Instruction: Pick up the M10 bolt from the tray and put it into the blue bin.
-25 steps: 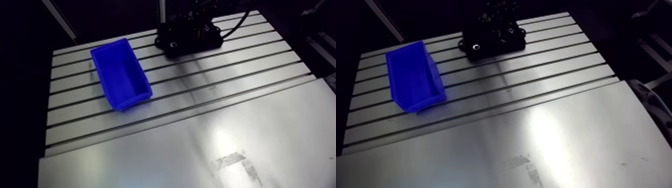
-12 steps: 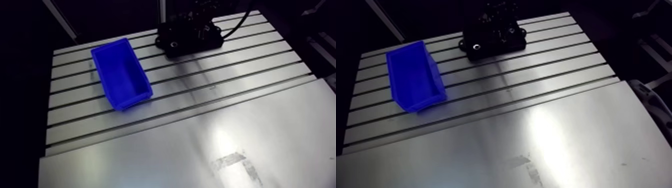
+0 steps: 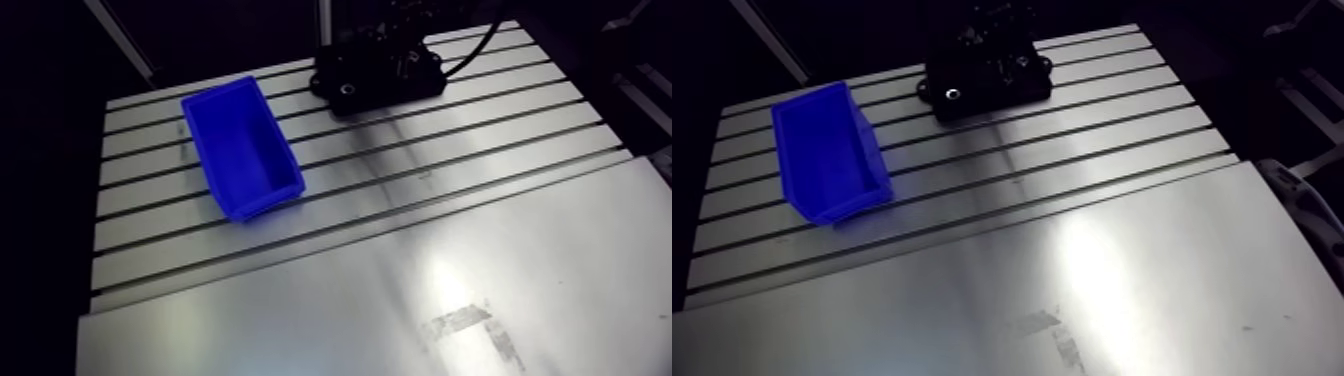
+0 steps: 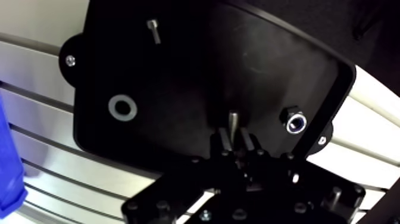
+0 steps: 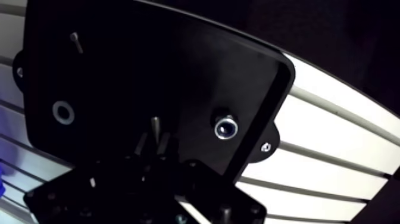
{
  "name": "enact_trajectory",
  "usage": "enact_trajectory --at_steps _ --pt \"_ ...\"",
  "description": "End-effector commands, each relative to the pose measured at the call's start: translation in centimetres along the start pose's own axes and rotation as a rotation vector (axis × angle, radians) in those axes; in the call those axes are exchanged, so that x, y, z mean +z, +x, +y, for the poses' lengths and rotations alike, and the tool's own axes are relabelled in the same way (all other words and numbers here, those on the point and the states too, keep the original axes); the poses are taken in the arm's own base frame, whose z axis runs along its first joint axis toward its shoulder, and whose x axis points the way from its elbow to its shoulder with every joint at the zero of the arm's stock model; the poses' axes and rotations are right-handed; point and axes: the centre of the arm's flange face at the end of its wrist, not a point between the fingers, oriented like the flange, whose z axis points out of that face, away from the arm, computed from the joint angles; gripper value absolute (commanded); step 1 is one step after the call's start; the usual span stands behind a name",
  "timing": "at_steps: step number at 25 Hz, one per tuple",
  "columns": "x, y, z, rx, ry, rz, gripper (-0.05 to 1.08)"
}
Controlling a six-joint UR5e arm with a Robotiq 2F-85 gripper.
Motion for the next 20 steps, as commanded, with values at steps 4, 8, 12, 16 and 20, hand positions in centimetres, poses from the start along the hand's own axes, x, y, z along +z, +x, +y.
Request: enact_trajectory --at_steps 4,8,12,16,20 --pt "-3.7 0.1 -0.4 -0.019 -0.017 0.051 1.04" --pt "-6.8 -0.8 -0.9 -0.019 -0.027 0.069 1.06" --pt "-10.4 -2.7 -1.9 -0.022 -0.042 0.088 1.06" --pt "-13.8 -4.8 -3.3 -0.056 -0.066 0.128 1.06" --pt "-16.5 -6.2 -4.7 -0.160 -0.089 0.146 1.06"
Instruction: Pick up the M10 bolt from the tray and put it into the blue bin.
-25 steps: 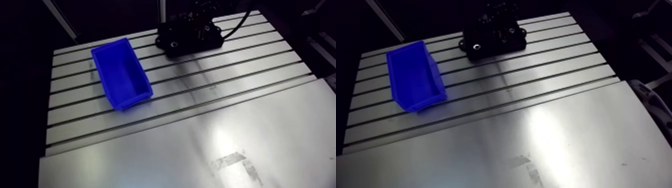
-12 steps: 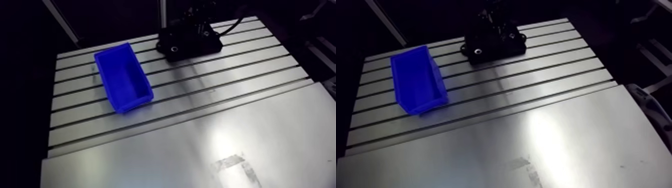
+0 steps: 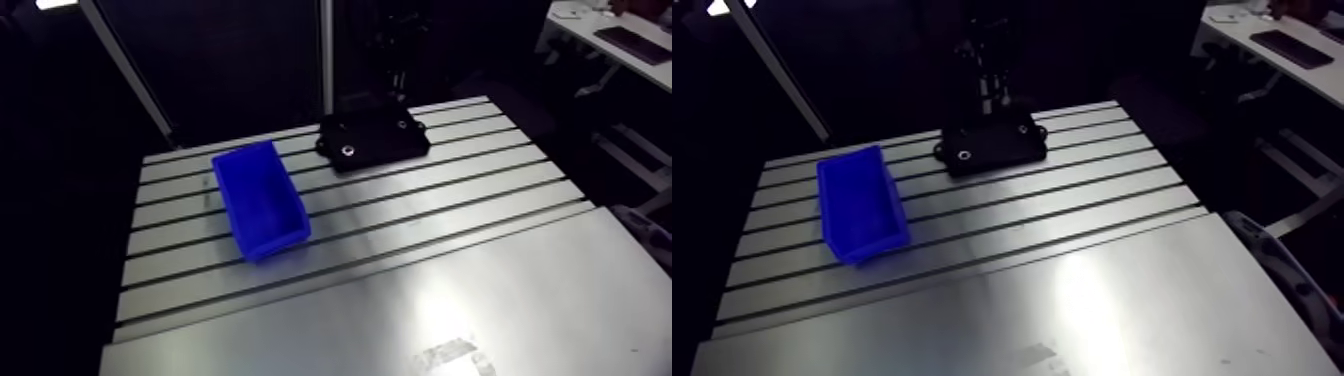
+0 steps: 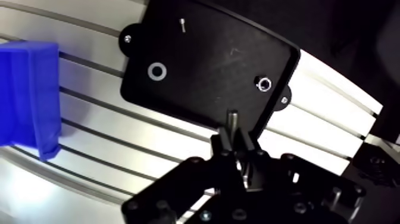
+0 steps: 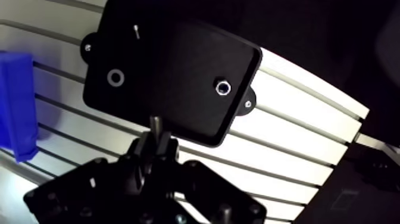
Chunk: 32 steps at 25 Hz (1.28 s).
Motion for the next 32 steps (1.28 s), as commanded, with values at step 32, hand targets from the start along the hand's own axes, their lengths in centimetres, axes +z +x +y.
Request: enact_trajectory --at_steps 32 --pt "-7.6 -1.7 -22.0 -1.334 0.047 0.059 1.03"
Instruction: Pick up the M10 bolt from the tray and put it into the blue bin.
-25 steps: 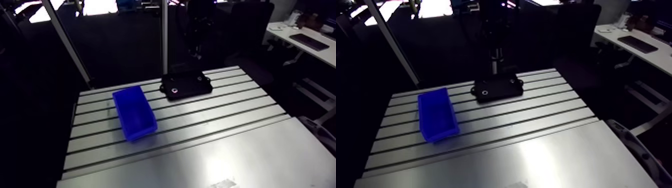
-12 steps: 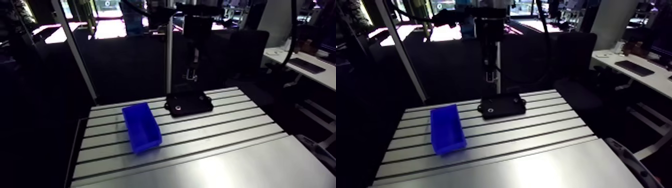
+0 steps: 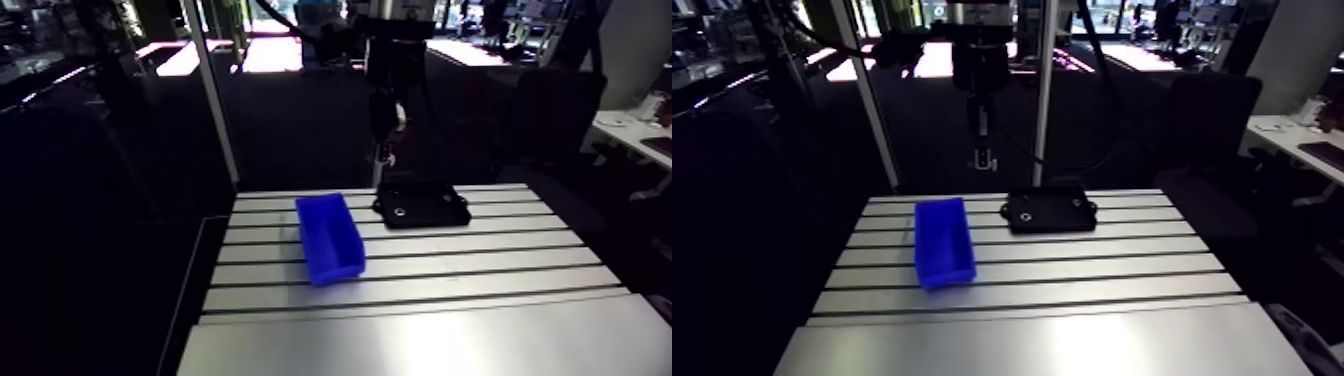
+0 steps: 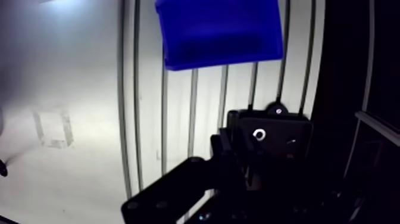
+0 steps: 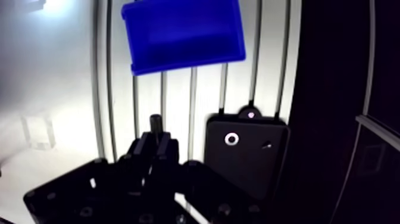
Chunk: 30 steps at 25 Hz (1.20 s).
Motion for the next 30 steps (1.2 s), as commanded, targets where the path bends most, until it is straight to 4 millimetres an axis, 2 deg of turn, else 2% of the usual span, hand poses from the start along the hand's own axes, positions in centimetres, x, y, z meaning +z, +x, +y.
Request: enact_trajectory --at_steps 1,6,17,30 --pt "1.1 5.4 -0.7 -0.085 0.001 -0.006 1.03" --pt "2.6 8.5 -1.6 -0.135 -0.007 -0.016 1.03" --pt "5.7 8.4 -2.5 -0.118 -0.064 -0.041 1.03" --pt "11.6 8.4 -0.4 -0.092 -0.022 -0.055 1.03"
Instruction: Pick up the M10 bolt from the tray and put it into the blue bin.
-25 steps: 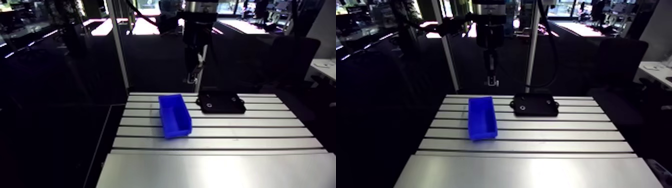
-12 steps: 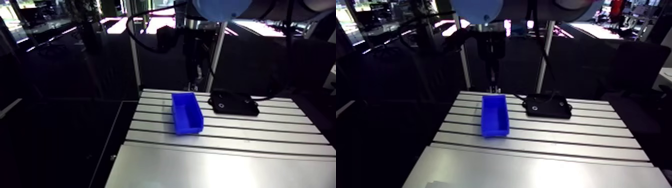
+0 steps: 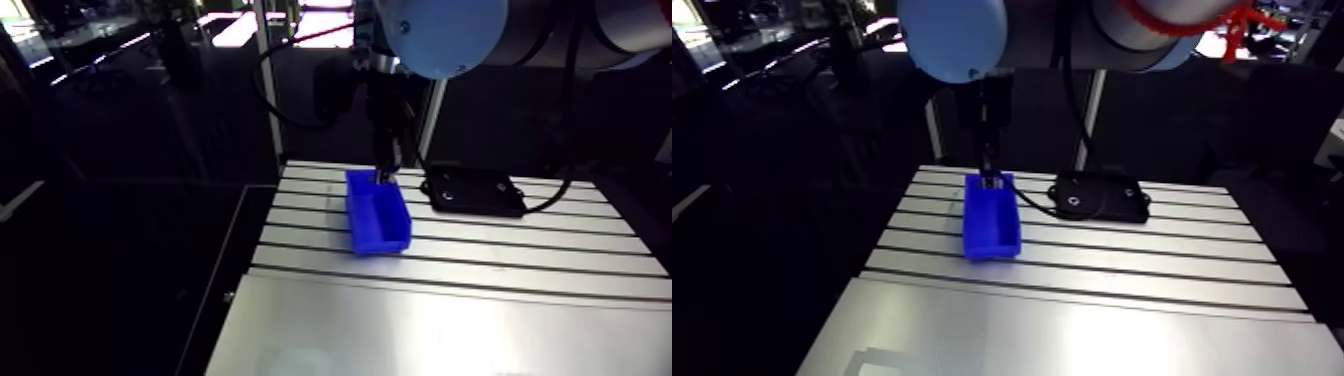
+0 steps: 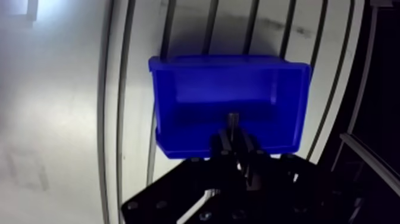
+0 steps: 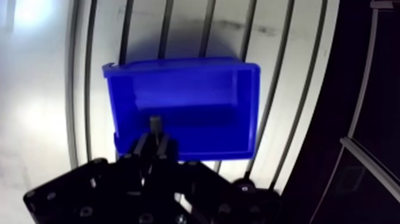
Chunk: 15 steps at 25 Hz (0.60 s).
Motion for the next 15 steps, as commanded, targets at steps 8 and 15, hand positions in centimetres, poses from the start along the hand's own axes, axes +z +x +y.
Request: enact_trajectory --at_steps 8,15 --pt "5.6 0.0 1.4 0.006 0.057 -0.015 1.03" --pt "7.8 0.0 1.6 0.005 0.074 -0.015 1.02"
